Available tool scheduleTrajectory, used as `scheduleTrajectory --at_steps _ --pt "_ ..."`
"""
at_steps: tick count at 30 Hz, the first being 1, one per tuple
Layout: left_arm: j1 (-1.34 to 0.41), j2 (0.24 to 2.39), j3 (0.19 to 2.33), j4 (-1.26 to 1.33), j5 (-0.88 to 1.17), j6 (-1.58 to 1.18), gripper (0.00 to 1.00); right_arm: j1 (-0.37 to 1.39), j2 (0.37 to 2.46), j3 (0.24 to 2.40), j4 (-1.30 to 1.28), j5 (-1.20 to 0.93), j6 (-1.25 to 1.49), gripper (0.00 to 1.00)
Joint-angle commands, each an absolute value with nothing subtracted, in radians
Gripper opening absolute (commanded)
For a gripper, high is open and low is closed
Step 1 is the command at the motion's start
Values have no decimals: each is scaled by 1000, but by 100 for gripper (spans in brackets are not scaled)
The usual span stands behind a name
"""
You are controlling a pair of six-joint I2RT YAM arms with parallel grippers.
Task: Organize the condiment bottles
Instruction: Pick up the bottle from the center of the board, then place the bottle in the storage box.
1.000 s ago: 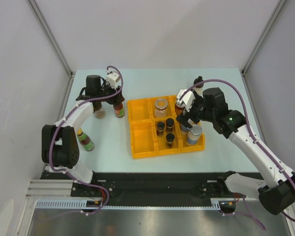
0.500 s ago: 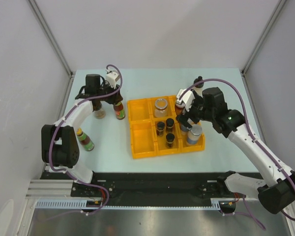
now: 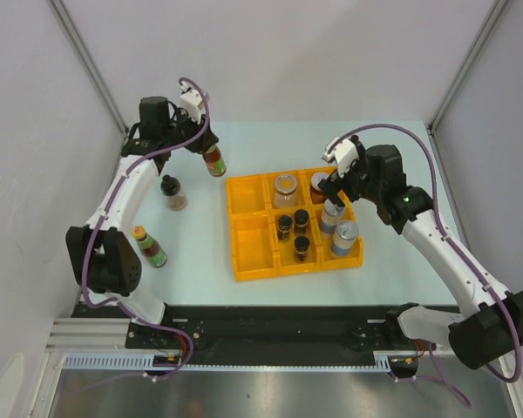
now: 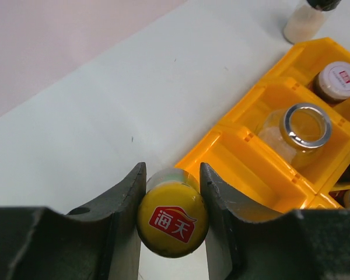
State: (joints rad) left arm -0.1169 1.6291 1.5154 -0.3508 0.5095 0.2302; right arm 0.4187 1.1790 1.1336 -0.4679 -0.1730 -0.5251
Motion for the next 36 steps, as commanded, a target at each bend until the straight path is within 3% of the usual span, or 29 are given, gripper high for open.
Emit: scheduleTrajectory --at_steps 1,17,27,30,31,36 --pt "-175 1586 1586 -316 584 202 0 332 1224 1149 -282 -32 -460 100" --pt "-347 1742 1546 -226 508 213 0 37 1485 1252 -80 -138 -364 100" --pt "-353 1807 1539 -175 505 213 0 12 1670 1390 32 -222 -285 100" --pt "-354 1827 1537 -167 509 213 21 14 1753 1436 41 -227 -249 100" --pt "-356 1832 1537 -169 509 213 37 14 1775 1466 41 -229 -238 100" --pt "-354 1841 1526 -181 529 219 60 20 1943 1612 -27 -242 -203 100"
